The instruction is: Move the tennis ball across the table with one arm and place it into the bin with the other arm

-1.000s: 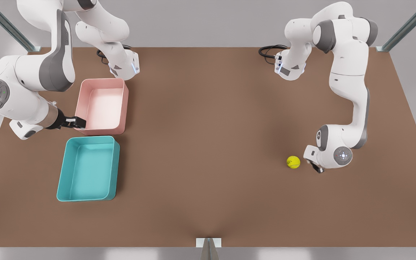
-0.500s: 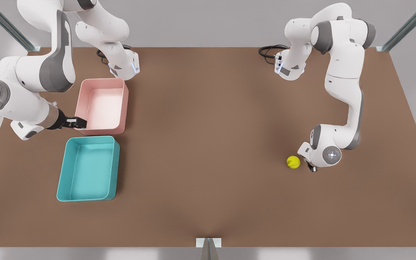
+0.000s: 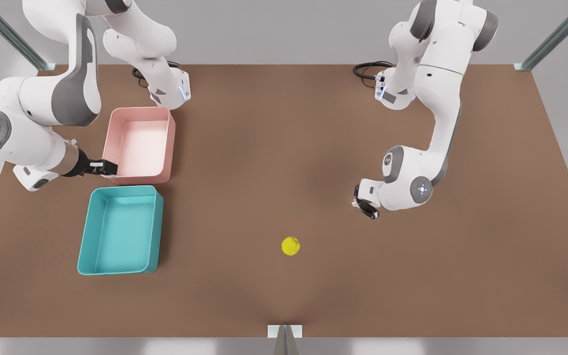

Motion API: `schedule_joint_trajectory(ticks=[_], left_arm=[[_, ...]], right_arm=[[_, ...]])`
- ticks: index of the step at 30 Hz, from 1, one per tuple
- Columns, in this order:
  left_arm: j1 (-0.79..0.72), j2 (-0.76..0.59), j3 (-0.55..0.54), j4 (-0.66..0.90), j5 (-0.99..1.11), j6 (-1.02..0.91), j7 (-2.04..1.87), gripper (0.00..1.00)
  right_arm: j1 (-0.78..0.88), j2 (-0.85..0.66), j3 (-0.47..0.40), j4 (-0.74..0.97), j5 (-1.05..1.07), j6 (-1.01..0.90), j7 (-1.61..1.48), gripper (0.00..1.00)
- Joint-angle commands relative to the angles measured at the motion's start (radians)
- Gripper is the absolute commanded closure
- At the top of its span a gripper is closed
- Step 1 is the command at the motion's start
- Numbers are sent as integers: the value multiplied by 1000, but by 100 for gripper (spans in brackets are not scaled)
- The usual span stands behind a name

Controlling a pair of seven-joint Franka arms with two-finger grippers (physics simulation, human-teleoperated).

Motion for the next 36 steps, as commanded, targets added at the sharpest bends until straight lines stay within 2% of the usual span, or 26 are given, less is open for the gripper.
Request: schedule_joint_trajectory(ticks=[1,7,9,10,11,12,13,14,15,17,18,19,20,22,26,36], left_arm=[[11,-26,11,1,63,-102,-592,79],[12,-49,60,33,152,-162,-517,79],[61,-51,62,211,259,-433,-520,79],[80,-48,62,383,310,-660,-583,79],[78,-49,62,482,335,-781,-780,79],[80,-51,62,633,339,-944,-894,66],[92,-51,64,723,345,-1001,-896,64],[109,-51,64,742,353,-1012,-902,49],[107,-51,64,742,395,-1010,-1026,0],[132,-52,62,751,390,-1013,-1174,0],[166,-101,48,737,382,-1013,-1164,0],[169,-236,77,513,375,-831,-1105,0],[152,-184,99,575,378,-906,-1106,0],[164,-178,97,576,367,-914,-1103,0],[173,-186,94,578,367,-992,-1102,0],[193,-177,96,573,349,-972,-1102,0]], right_arm=[[0,-1,0,0,1,-2,-1,0],[-1,-1,0,0,1,-3,-1,0],[-1,-1,0,0,1,-3,0,0],[5,17,0,3,-1,3,0,0],[27,71,3,23,17,44,-3,0],[59,167,1,79,105,123,7,0],[108,316,1,210,105,186,20,0],[131,485,1,355,103,261,28,0],[145,592,12,390,116,429,143,0],[152,649,38,395,114,563,280,0],[152,683,44,410,114,624,303,0],[152,731,67,428,114,707,336,0],[152,770,77,431,114,785,349,0],[166,838,98,500,114,828,404,0],[186,906,96,520,114,931,409,0],[205,947,89,505,103,959,405,0]])
